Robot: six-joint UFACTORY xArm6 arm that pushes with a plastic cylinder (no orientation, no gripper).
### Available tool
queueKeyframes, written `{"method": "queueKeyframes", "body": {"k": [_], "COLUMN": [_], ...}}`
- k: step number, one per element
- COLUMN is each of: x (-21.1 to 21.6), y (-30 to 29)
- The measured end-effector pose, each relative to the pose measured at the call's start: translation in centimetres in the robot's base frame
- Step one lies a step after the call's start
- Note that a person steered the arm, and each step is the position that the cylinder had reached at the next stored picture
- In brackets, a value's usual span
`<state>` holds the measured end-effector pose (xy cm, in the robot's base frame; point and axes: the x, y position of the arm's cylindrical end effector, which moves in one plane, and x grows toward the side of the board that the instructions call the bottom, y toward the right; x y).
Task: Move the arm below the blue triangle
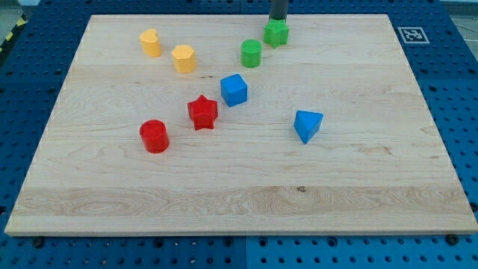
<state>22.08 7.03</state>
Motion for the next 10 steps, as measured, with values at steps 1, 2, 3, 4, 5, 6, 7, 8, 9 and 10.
{"method": "queueKeyframes", "body": {"k": [1, 2, 3, 4, 5, 6, 7, 8, 9, 10], "x": [-0.2, -1.6, 0.8, 6.9, 14.6, 23.8, 33.5, 37.3, 36.4, 32.2], "y": [0.0, 3.3, 6.1, 8.6, 10.0, 13.3, 16.1, 13.7, 6.4, 1.5]}}
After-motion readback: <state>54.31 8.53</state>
